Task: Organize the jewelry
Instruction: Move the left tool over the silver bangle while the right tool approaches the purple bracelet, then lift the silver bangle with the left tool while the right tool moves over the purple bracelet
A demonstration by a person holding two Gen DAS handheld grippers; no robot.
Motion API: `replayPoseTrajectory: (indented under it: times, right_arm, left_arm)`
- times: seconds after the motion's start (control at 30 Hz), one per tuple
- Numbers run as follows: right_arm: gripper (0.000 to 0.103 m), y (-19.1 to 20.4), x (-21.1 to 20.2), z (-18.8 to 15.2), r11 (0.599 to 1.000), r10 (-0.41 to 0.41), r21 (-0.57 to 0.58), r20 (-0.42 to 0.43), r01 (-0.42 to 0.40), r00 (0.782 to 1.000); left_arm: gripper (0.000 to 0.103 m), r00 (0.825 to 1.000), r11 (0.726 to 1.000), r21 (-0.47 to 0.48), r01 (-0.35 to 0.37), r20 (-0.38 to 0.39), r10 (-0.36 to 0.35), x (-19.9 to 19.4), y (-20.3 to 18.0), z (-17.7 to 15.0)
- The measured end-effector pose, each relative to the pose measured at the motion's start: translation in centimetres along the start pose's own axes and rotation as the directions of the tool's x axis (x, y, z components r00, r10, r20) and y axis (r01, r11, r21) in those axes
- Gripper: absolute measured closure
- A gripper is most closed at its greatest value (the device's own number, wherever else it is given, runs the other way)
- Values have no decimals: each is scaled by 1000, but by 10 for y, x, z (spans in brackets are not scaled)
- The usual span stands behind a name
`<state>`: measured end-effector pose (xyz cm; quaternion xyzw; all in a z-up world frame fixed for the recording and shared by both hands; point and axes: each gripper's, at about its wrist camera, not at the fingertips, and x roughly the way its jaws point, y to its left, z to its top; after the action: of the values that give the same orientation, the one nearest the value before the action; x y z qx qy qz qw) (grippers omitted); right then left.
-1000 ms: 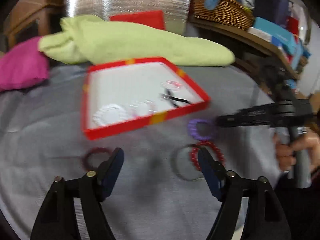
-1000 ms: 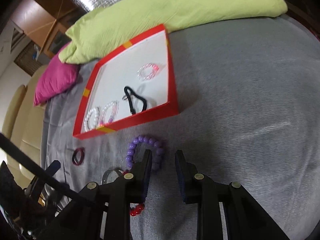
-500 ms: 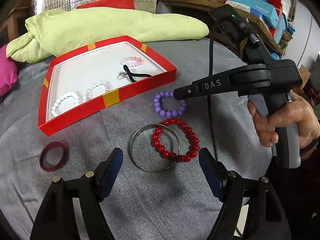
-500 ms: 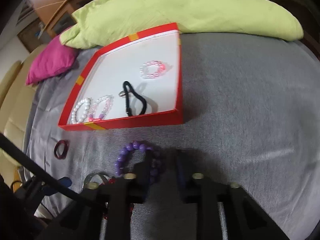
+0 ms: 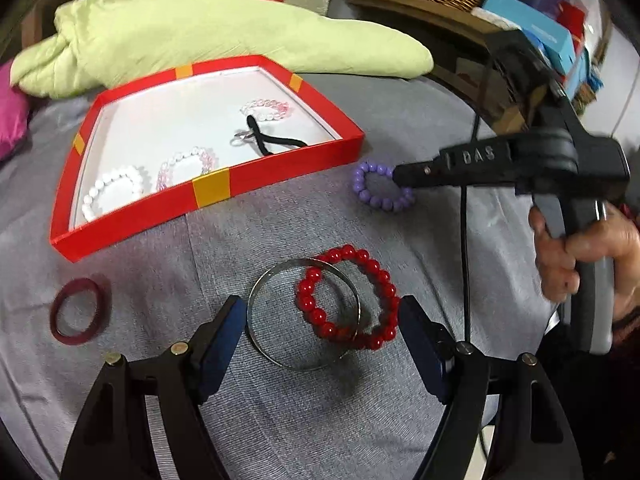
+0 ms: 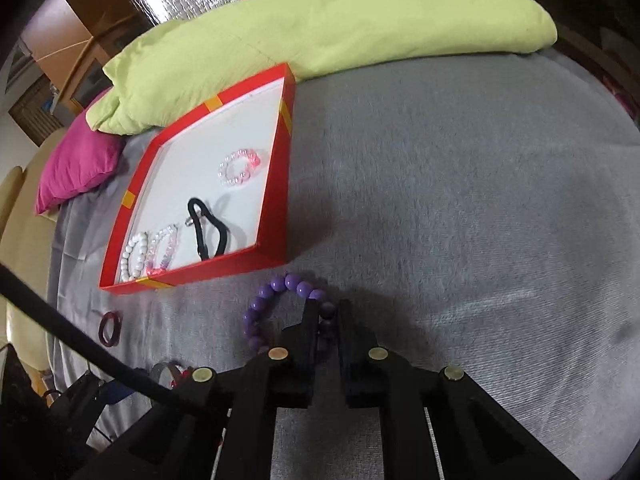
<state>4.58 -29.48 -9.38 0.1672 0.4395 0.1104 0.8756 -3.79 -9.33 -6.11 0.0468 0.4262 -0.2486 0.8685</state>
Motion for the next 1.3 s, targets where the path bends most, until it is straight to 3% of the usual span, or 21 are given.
replayPoseTrajectory:
  times: [0.53,0.6,0.63,0.73,0.8,0.9,0.97,1.17,1.3]
  right_arm:
    - [92,11,7,-4,1000,16,-11,-15,-16,1000]
    - [92,10,7,-4,1000,17,-9,-18,-17,1000]
    - [89,11,7,-4,1000,17,-10,-20,-17,1000]
    - [78,15,7,-4,999,25,-30,-19,-25,1000]
    - [77,21,7,-6,998,7,-68,-14,-8,1000]
    - [79,28,8,-8,994,-6,-113,-5,5,1000]
    - [92,29,8,-9,993,-10,-118,3,10,1000]
    - [93,29,2,-8,993,11,-114,24,-8,1000]
    - [93,36,-10,-6,991,43,-129,70,-34,997]
  left_arm:
    - [25,1000,1000,-8,1,13,-1,6,-8,1]
    - [31,1000,1000,-2,2,20,-2,4,-6,0]
    - [41,1000,1000,0,1,19,-1,5,-4,0]
    - [41,1000,1000,3,4,20,-4,6,-3,-1]
    - [41,1000,1000,14,0,22,-1,6,-4,-1]
    - [41,999,1000,19,-5,33,4,3,-5,-2]
    - [41,999,1000,22,-5,44,4,0,-6,-1]
    - [41,996,1000,19,-9,86,7,-17,-1,3]
    - [41,990,998,17,-65,128,62,-34,6,3]
